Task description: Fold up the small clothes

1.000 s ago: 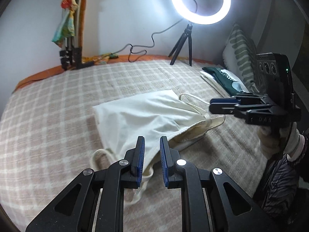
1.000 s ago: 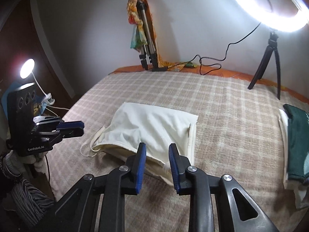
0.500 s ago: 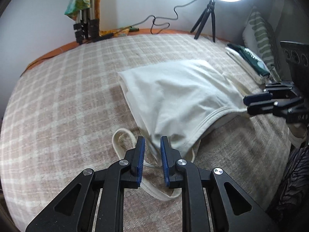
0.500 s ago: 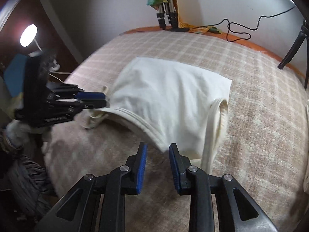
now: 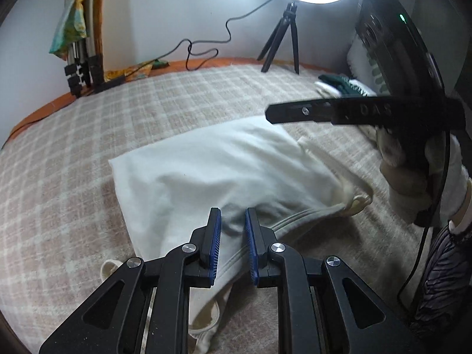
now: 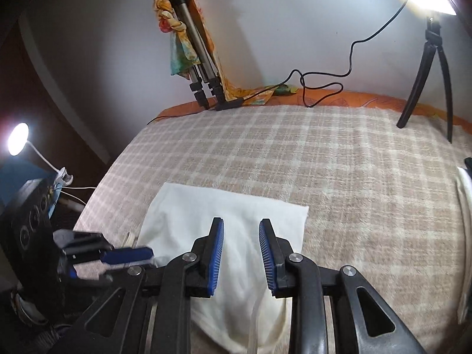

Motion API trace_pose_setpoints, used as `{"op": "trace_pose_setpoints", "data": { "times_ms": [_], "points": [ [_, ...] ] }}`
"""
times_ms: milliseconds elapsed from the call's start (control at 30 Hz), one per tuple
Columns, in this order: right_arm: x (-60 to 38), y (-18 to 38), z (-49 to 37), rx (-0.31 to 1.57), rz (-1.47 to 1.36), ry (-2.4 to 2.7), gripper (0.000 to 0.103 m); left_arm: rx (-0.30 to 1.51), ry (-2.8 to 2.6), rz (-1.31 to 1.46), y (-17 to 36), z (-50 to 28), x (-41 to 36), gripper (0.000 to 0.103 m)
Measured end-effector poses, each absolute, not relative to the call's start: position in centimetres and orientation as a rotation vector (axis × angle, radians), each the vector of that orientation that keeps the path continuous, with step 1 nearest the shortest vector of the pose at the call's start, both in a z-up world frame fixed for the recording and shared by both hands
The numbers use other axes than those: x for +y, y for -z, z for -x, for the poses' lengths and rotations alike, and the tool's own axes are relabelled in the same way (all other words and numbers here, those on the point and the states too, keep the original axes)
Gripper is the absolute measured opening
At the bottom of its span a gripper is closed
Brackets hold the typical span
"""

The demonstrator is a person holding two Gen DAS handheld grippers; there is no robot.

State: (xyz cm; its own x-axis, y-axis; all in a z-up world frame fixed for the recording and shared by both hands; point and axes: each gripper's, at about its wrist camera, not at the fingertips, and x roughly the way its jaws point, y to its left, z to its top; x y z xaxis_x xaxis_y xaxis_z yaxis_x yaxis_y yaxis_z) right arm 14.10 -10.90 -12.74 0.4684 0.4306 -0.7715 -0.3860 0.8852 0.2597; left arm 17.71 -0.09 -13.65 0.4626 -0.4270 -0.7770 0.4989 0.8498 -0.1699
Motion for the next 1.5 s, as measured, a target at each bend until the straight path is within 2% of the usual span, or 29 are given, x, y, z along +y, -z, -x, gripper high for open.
{"op": "trace_pose_setpoints", "data": {
  "times_ms": [100, 233, 400, 533, 600, 633, 667, 700, 833, 1033, 1500],
  "points": [
    [-10.7, 13.9, -15.8, 0.999, -0.038, -0.472, 0.027, 0.944, 0.573, -0.061, 14.1, -17.3, 0.5, 0.016],
    [-11.7, 15.5, -17.6, 1.066, -0.013, -0.390, 0.027, 0.962, 0.580, -0.012, 14.6, -16.2, 2.1, 0.024],
    [-14.3, 15.5, -18.2, 1.064, -0.073, -0.351, 0.033, 0.967, 0.529, -0.003, 14.3, -14.1, 3.8, 0.029],
    [-15.9, 14.8, -18.0, 1.049, -0.159, -0.385, 0.039, 0.943, 0.488, 0.175, 13.0, -12.5, 6.7, 0.031],
    [-16.2, 14.5, -17.9, 1.048, -0.187, -0.417, 0.045, 0.917, 0.474, 0.276, 12.5, -12.1, 8.1, 0.050],
    [-16.2, 14.6, -17.8, 1.053, -0.200, -0.432, 0.052, 0.910, 0.467, 0.325, 12.4, -12.0, 8.7, 0.054],
    [-16.3, 14.7, -17.8, 1.060, -0.220, -0.448, 0.058, 0.909, 0.466, 0.373, 12.5, -12.0, 9.2, 0.054],
    [-16.3, 15.0, -17.8, 1.071, -0.243, -0.461, 0.060, 0.914, 0.467, 0.412, 12.8, -12.2, 9.6, 0.054],
    [-16.8, 16.0, -18.0, 1.113, -0.316, -0.480, 0.060, 0.974, 0.462, 0.639, 14.8, -13.3, 11.2, 0.054],
    [-17.8, 16.9, -18.1, 1.142, -0.388, -0.495, 0.058, 1.048, 0.436, 0.788, 16.9, -13.8, 12.1, 0.054],
    [-18.9, 18.2, -18.9, 1.142, -0.572, -0.619, 0.057, 1.065, 0.515, 0.851, 17.6, -14.9, 10.0, 0.055]
  ]
}}
